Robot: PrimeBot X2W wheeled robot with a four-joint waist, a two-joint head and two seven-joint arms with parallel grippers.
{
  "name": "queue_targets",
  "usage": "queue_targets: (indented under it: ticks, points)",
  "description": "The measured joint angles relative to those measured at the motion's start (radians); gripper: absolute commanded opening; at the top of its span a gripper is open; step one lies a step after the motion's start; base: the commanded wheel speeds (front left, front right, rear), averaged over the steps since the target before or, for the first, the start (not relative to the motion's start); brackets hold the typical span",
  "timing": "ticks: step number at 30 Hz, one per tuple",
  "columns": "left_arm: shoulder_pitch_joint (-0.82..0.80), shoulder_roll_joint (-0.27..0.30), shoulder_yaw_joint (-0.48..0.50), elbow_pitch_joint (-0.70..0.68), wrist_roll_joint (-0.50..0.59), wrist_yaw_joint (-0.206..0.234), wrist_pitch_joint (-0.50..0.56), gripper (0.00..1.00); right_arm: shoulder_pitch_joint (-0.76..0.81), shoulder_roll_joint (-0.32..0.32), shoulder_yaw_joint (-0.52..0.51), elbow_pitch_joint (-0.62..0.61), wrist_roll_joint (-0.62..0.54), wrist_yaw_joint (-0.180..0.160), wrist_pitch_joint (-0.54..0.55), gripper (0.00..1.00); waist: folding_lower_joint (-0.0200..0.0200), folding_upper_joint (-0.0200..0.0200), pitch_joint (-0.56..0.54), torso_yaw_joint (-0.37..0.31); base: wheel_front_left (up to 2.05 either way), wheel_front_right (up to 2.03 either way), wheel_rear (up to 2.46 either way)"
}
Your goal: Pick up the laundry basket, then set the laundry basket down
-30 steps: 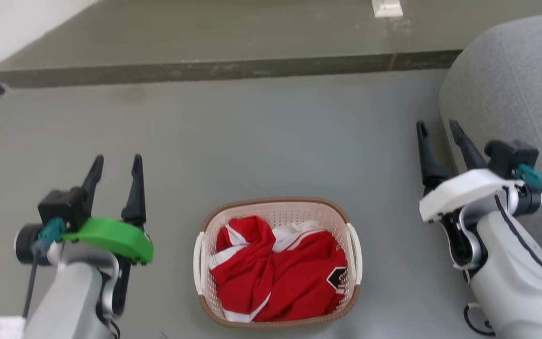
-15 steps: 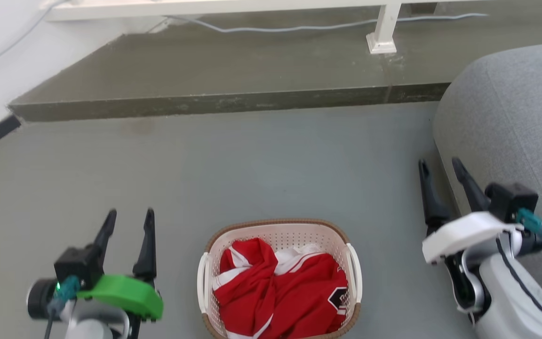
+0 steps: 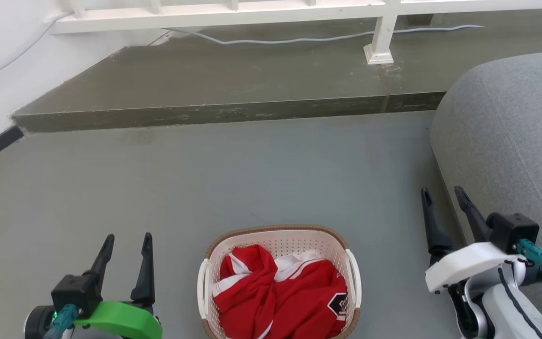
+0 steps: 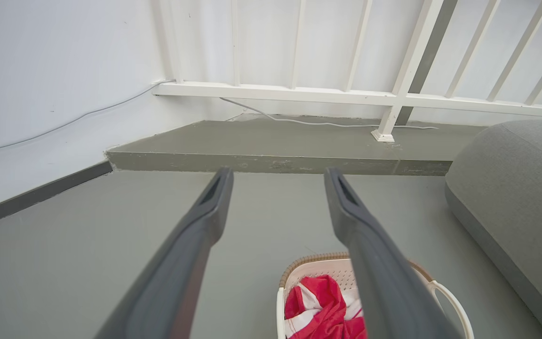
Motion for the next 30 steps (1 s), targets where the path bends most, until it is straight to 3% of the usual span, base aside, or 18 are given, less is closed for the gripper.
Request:
queue_targets:
  ticks: [30]
  points:
    - [0.082,-0.005,0.017,-0.056,0.053,0.009,0.006,1.0,0.088,-0.007,-0.018,-0.074,-0.07,-0.016,0.0,1.0,0.0,0.0,-0.023,-0.014,0.0,0.0,0.0]
